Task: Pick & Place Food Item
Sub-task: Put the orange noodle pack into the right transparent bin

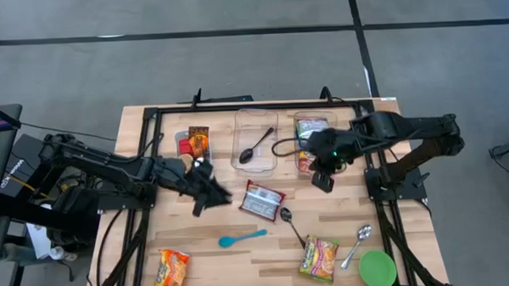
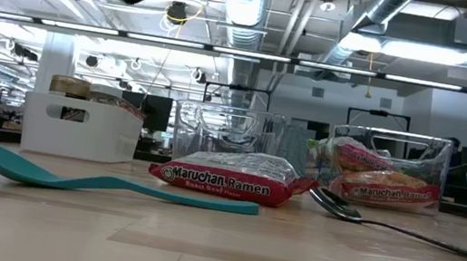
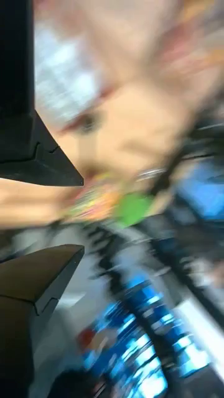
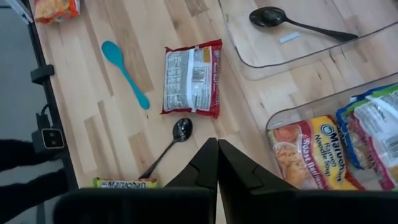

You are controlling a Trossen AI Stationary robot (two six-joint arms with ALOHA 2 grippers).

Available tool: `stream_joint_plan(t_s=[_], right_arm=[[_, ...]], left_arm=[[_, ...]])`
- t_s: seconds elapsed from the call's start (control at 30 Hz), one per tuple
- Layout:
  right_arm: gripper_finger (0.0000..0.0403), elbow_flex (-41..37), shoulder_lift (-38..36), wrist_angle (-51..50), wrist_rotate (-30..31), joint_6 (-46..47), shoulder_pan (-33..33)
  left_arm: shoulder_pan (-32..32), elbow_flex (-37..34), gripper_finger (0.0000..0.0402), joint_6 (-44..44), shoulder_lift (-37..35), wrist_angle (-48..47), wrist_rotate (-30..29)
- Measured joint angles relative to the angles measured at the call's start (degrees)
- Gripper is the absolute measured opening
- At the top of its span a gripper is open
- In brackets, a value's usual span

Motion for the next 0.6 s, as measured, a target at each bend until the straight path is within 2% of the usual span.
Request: stream_joint_plan(t_s=[0.17,0.27,0.43,0.6], right_arm=[[0.0001,0.00,0.18,0.28,6.89,9.20,5.82],[0.0001,0.06,1.02,0.63,12.91,15.06,9.01],[0.0001,0.07,4.04,1.39,21.01,22.76,12.60],[0.0001,0.07,8.97,4.06,22.16,24.97,13.56]], left_arm=[[-4.26,0.00,0.0159,-13.73,0.00,-12.24,12.01],[-8.74,0.00,0.0159,-20.67,0.00,-20.00,17.12],[-18.13,0.00,0.0159,-28.42,0.00,-33.60,18.11],[-25.59,0.00,0.0159,-34.47,-0.02,-44.99,17.96]])
